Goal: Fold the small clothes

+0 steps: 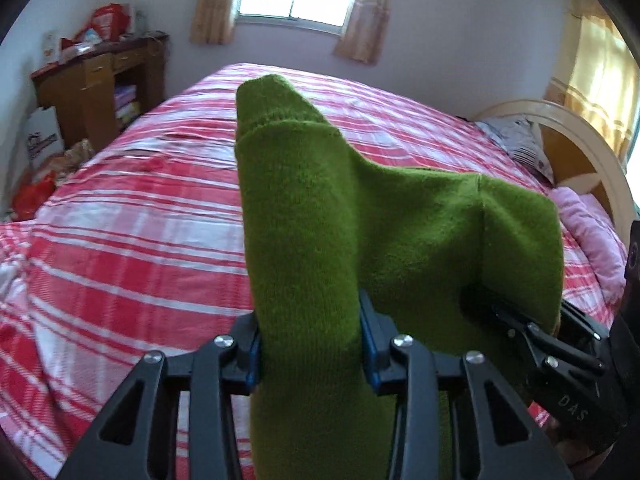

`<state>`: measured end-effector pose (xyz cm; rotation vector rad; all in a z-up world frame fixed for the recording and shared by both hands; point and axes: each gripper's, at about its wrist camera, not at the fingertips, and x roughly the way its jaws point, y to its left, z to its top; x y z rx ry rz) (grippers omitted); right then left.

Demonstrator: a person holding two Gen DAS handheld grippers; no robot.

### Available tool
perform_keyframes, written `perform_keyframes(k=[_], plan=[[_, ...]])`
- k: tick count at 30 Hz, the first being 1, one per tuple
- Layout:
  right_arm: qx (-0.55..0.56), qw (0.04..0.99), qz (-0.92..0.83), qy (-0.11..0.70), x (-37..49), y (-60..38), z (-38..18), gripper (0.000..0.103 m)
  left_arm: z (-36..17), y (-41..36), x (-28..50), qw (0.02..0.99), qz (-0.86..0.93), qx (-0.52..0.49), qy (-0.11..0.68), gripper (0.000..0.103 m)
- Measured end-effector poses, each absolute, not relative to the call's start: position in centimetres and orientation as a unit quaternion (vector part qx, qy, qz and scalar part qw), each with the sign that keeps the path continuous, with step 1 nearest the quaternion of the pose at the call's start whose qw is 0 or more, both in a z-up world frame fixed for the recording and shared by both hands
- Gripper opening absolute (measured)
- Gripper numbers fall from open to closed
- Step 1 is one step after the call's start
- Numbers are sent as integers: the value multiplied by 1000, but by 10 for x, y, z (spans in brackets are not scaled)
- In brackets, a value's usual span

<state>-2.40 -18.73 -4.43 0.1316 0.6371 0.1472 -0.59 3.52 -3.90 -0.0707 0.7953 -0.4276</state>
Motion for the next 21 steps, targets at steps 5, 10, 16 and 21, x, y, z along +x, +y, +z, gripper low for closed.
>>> perform_keyframes(k=[5,10,16,21], plan=[[64,945,97,304,-20,-159,-38,33,-36,58,-9,910,-174,-36,374,39],[50,947,116,297,-20,-134,-33,33,-38,80,-10,912,-162,-60,371,39],[39,941,152,299,-2,-105,-29,33,-39,118,-1,915,-134,-90,369,39],[35,935,192,296,20,-73,-27,32,-28,151,11,925,-97,-92,355,39]])
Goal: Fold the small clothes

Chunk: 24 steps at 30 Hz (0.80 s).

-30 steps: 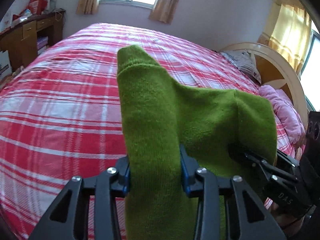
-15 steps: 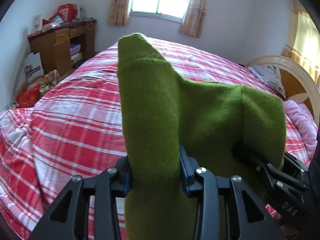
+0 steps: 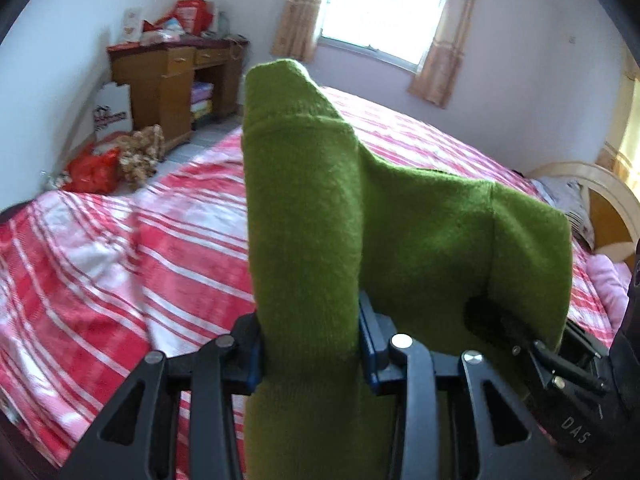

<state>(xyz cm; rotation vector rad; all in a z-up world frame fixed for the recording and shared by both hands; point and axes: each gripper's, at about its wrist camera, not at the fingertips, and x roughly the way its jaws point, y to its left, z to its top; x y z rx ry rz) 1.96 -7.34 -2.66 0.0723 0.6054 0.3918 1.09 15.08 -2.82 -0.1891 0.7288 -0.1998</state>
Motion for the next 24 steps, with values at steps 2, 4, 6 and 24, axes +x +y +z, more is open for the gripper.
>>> perform_keyframes(k=[2,4,6,24], plan=[[36,931,208,297,33,-59,-25,32,-24,161,20,930,-81,-85,350,39],[41,927,225,298,49,-46,-24,32,-22,172,30,933,-62,-81,345,39],[43,924,240,294,66,-33,-24,32,-21,182,44,935,-46,-80,342,38],[-36,930,225,289,218,41,-88,32,-86,209,176,925,65,-98,362,37]])
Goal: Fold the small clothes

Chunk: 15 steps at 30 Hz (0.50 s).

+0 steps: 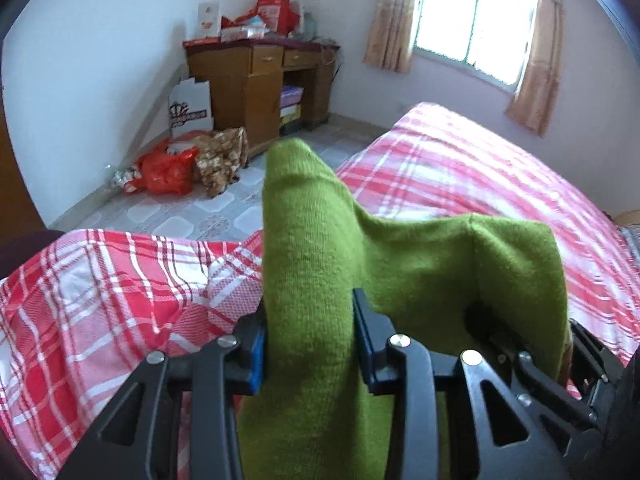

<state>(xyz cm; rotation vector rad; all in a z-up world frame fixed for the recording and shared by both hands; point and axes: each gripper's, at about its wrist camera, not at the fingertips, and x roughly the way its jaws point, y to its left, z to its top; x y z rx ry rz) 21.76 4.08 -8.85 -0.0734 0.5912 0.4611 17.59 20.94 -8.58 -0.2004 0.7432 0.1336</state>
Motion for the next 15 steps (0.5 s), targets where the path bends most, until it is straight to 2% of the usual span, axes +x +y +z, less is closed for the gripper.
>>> perform_keyframes(k=[2,7,10,13,15], plan=[[-4,922,226,316,235,31,-99,32,-93,214,183,921,69,-103,370,37],[133,873,248,397,278,-4,-124,35,-102,212,194,913,74,-97,390,46],[183,859,265,399,279,-24,-126,39,-104,209,194,914,79,-86,389,51],[182,884,226,367,257,-43,-111,40,-103,205,194,915,85,-76,388,54],[120,911,189,346,232,-36,-95,40,-103,202,195,915,97,-62,386,57]])
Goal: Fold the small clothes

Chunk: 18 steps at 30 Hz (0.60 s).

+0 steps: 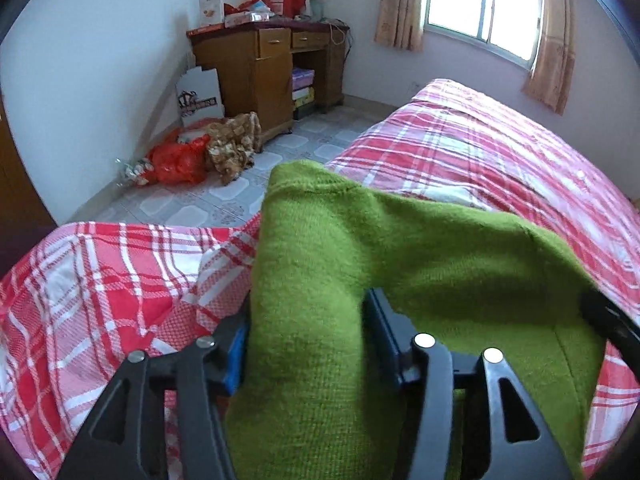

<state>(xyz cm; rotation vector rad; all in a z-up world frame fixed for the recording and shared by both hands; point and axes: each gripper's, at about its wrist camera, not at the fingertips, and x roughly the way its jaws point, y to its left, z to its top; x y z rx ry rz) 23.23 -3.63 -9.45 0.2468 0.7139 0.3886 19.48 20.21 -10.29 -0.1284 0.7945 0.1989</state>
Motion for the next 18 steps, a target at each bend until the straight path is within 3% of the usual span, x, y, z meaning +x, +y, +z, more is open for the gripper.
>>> perform_keyframes(k=[2,6,7,8,10,15,18], plan=[[50,938,155,305,201,-23,-76,40,-103,200,194,916,106,-52,384,58],[21,946,181,268,151,-15,-57,40,-103,203,194,915,110,-56,384,63],[17,941,196,276,143,-8,-59,33,-103,204,194,914,112,-60,384,64],[15,936,208,284,138,-3,-62,14,-103,204,194,914,113,-63,384,66],[-4,923,233,306,132,11,-73,2,-103,206,191,916,110,-69,380,67],[-31,917,179,354,148,19,-106,0,-101,203,180,920,99,-70,373,67],[-67,923,157,345,156,30,-109,0,-96,196,167,921,97,-56,373,67]])
